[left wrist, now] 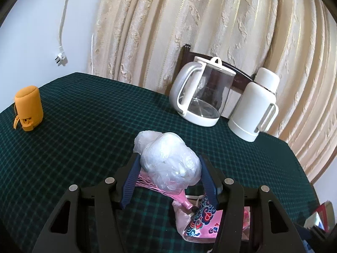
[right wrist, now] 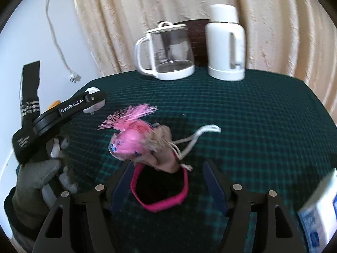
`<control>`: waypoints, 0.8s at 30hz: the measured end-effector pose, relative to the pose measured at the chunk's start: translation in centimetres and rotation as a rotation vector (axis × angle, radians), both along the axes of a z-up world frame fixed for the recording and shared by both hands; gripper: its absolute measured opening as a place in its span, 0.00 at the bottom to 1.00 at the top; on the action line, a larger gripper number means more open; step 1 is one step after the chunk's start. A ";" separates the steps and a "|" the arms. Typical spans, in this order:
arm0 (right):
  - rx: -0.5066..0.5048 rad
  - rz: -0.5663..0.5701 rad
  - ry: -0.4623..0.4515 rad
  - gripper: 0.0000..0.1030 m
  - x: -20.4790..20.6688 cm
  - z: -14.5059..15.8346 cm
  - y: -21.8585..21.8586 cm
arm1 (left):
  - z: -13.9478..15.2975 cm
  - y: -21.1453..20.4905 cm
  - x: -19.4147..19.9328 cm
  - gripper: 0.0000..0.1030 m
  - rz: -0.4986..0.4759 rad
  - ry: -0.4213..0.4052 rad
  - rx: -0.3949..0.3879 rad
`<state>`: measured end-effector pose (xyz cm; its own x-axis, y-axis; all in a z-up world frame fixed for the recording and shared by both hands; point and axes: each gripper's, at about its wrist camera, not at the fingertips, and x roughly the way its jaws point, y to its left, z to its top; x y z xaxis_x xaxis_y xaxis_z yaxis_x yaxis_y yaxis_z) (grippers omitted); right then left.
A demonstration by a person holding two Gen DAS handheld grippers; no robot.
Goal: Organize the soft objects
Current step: 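Grasp the white plastic-wrapped bundle with the left tool while the right tool grasps the pink tasseled pouch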
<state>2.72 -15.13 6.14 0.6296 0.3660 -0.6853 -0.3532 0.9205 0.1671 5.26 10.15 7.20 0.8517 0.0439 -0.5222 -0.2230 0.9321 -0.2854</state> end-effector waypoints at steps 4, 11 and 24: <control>-0.040 0.094 -0.038 0.74 1.4 0.1 2.6 | 0.1 0.2 -0.2 0.55 0.001 -0.004 -0.015; -0.134 0.236 -0.055 0.86 3.8 -1.4 6.2 | 0.3 0.6 -0.4 0.55 0.002 -0.011 -0.037; -0.207 0.249 -0.082 0.90 5.9 -2.1 7.1 | 0.4 0.8 -0.8 0.55 0.000 -0.019 -0.060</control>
